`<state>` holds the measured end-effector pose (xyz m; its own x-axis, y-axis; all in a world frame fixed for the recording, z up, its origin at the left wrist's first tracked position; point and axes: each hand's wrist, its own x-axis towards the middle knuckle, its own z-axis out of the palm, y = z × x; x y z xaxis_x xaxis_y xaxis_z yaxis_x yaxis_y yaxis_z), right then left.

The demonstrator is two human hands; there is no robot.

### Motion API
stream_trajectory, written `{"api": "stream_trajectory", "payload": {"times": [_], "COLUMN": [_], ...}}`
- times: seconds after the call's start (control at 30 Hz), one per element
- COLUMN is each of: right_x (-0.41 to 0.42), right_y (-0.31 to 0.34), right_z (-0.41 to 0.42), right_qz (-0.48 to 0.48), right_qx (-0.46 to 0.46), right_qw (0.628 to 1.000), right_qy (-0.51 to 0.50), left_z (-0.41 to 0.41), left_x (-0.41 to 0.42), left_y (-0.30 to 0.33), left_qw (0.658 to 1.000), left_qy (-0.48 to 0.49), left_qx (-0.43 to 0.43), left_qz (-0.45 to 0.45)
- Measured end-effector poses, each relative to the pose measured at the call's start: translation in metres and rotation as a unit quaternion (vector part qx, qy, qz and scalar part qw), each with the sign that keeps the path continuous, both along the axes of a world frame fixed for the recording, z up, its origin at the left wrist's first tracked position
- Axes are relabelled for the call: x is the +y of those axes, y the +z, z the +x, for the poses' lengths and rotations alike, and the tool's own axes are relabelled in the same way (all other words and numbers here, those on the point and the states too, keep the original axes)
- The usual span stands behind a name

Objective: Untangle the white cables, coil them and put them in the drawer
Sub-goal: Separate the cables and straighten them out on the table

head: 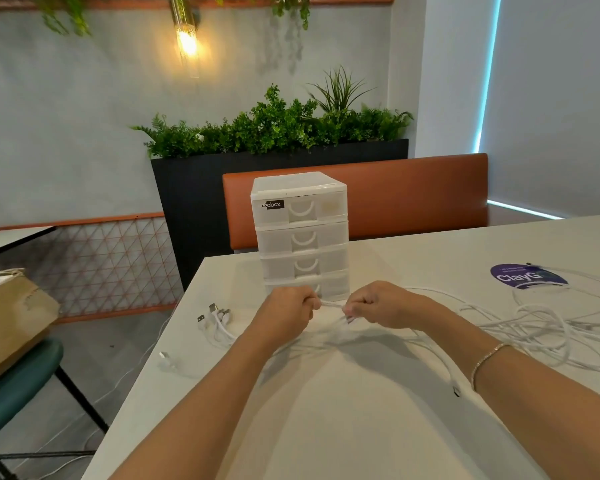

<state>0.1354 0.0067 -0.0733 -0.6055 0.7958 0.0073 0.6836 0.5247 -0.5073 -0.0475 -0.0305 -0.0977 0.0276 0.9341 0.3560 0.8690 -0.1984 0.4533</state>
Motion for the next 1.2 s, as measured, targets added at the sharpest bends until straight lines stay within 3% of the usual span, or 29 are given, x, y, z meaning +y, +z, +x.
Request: {"api": "stream_trajectory", "payload": {"times": [0.13, 0.27, 0.37, 0.43, 0.5, 1.0, 1.2], "right_x": [0.000, 0.006, 0.005, 0.006, 0.007, 0.013, 0.013], "right_y": [0.006, 0.008, 0.004, 0.006, 0.008, 0.007, 0.007], "right_z": [0.000, 0.004, 0.005, 0.009, 0.012, 0.014, 0.014], "right_qz": [0.014, 0.041, -0.020, -0.040, -0.050, -0.095, -0.108], "right_qx": [0.000, 0.028, 0.057, 0.072, 0.077, 0.052, 0.068], "right_qw": [1.000, 0.998, 0.998, 0.996, 0.995, 0.992, 0.990], "right_qy": [0.011, -0.026, -0.020, -0.031, -0.032, -0.061, -0.064], "left_z": [0.004, 0.004, -0.015, -0.032, -0.047, -0.133, -0.135], "left_x": [0.003, -0.007, -0.017, -0.024, -0.030, -0.055, -0.055], "left_y": [-0.006, 0.001, 0.015, 0.022, 0.026, 0.043, 0.040], "left_qw": [0.999, 0.997, 0.985, 0.962, 0.946, 0.964, 0.943], "left_qy": [0.021, -0.057, -0.092, -0.091, -0.085, 0.079, 0.062], "left_qx": [0.024, 0.017, -0.082, -0.187, -0.240, -0.126, -0.204], "left_qz": [-0.016, -0.057, -0.119, -0.176, -0.203, -0.221, -0.256]}}
